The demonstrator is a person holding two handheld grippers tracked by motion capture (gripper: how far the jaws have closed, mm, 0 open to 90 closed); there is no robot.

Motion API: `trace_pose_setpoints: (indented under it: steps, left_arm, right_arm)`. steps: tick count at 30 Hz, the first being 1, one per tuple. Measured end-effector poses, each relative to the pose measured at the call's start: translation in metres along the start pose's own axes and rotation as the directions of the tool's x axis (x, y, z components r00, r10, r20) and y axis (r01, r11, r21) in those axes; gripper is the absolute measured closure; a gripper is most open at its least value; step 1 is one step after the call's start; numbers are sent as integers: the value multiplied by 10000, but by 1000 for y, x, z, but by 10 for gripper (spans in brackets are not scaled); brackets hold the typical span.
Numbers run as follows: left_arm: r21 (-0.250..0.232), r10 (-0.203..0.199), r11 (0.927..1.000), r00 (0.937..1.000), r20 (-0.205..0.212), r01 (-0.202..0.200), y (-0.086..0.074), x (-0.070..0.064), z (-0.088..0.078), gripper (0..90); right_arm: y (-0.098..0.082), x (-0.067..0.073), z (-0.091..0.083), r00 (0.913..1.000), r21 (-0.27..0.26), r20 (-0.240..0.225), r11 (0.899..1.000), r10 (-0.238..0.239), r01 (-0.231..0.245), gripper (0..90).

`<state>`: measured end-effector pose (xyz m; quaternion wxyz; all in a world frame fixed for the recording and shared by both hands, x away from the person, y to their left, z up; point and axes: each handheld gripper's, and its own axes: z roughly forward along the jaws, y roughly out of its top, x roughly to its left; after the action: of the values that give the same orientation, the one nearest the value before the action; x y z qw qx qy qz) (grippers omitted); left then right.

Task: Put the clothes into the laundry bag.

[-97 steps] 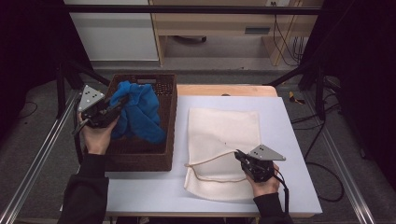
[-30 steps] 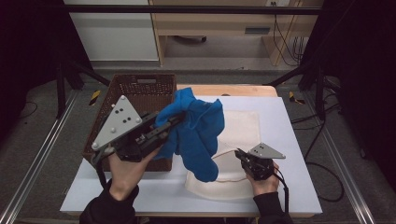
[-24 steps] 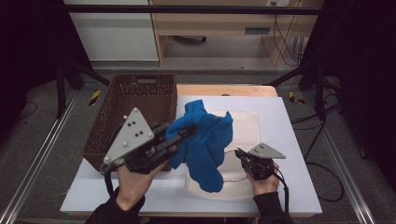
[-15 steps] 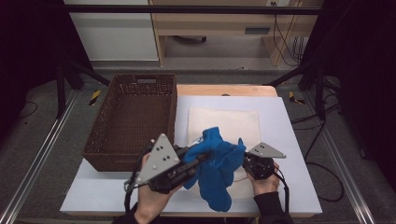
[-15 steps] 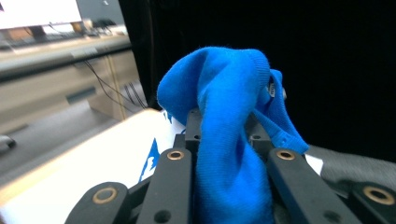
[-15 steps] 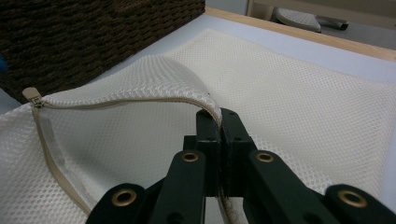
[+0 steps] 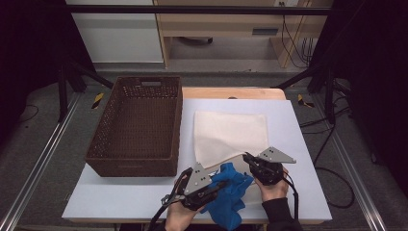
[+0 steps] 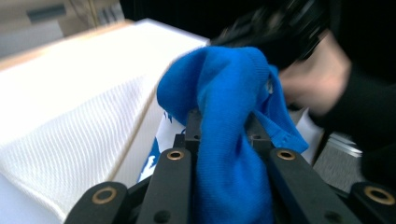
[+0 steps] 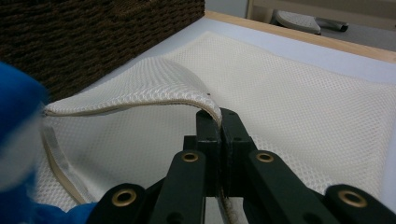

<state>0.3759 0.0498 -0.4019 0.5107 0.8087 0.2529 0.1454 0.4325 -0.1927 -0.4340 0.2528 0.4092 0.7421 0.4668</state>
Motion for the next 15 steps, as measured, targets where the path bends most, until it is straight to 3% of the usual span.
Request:
trace_pose_setpoints:
  steps: [4,5,8,10,12,15]
  left_arm:
    - [814,-109,9966,9995,-282,132,-13,9,29,759]
    - [814,-109,9966,9995,-282,132,-13,9,29,757]
    - [1253,-134,9919,9982,-577,206,-24,17,55,743]
    - [1415,-208,9895,9980,-598,291,-27,19,62,738]
    - [1675,-380,9846,9963,-771,505,-33,23,77,709]
    - [1665,-531,9835,9930,-1056,703,-36,27,85,634]
  right_arm:
    - [0,1,0,10000,-11,-51,10000,-39,39,880]
    - [0,1,0,10000,-11,-51,10000,-39,39,880]
    - [0,2,0,9999,-6,-107,10000,7,-7,880]
    - [0,2,0,9999,0,-128,10000,-15,15,880]
    - [-1,4,0,9998,25,-205,10000,-40,41,880]
    - [-1,6,1,9995,11,-283,9999,-113,113,880]
